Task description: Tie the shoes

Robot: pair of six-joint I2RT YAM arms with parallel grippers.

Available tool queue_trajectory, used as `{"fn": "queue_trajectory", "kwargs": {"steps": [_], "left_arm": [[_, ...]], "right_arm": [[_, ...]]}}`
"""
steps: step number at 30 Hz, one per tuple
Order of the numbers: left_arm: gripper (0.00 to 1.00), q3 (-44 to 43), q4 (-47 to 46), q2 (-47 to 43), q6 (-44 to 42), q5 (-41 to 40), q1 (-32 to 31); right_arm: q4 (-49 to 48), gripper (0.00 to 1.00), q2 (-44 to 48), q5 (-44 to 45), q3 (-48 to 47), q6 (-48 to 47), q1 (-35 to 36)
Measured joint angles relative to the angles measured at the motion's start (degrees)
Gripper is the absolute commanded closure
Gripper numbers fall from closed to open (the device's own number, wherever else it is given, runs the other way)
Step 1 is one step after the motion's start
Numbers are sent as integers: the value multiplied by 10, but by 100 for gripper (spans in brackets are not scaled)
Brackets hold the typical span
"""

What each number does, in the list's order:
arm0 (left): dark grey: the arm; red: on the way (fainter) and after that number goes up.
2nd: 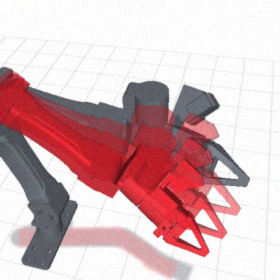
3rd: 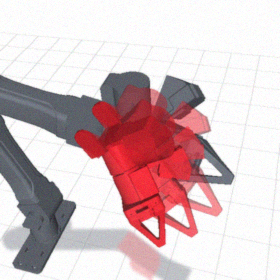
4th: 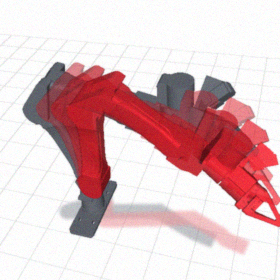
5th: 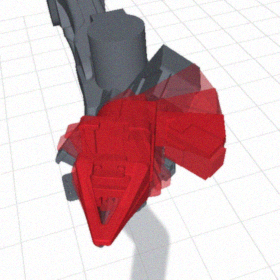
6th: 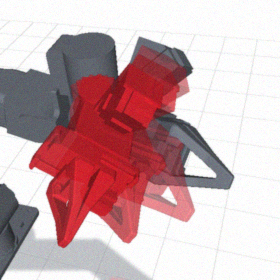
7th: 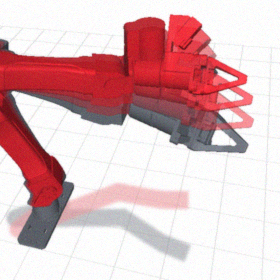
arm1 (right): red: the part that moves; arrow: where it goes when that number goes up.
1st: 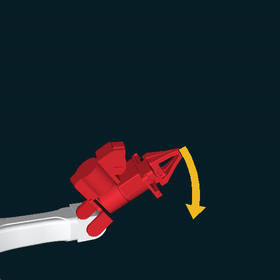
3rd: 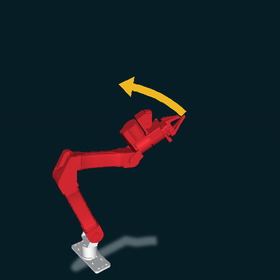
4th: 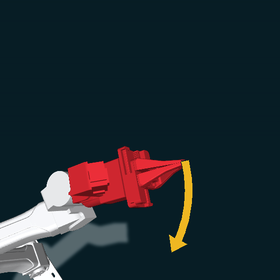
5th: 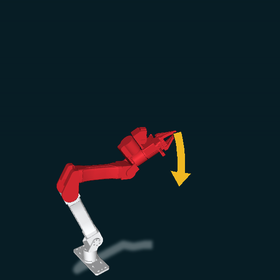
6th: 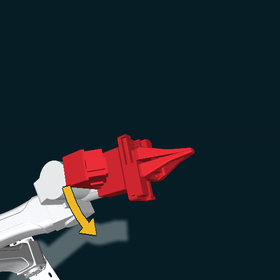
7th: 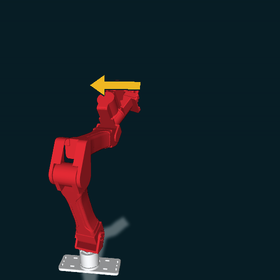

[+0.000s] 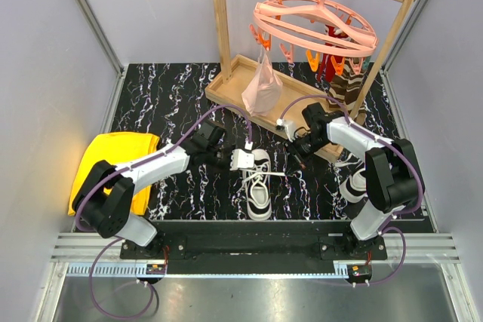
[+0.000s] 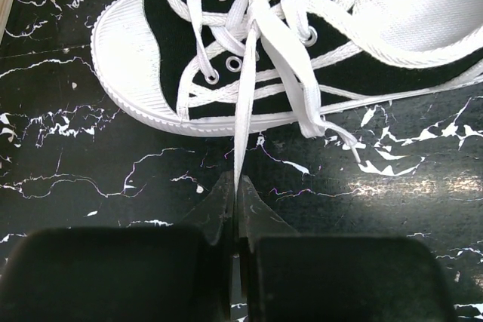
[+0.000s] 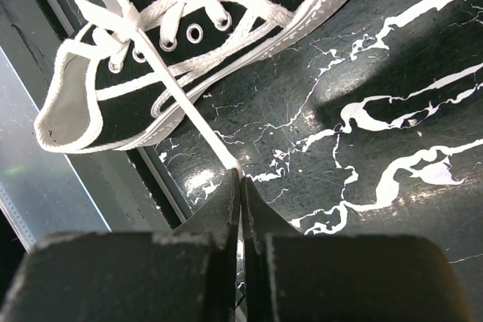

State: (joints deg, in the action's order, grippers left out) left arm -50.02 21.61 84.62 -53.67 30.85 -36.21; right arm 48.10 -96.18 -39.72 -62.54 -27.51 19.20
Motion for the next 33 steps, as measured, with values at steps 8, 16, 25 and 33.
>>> {"fn": "queue_trajectory", "kwargs": {"steps": [8,16,25,33], "left_arm": [[100,10,-4,0,-7,0,0],[100,22,-11,3,-30,0,0],[81,21,-13,16,-43,0,0],[44,7,18,18,14,-33,-5]], "right_arm": [[-4,100,0,0,15,-15,0],[-8,100,0,0,19,-23,0],[1,93,-6,-13,5,-28,-2],[24,27,-6,-44,-29,-23,-10]]}}
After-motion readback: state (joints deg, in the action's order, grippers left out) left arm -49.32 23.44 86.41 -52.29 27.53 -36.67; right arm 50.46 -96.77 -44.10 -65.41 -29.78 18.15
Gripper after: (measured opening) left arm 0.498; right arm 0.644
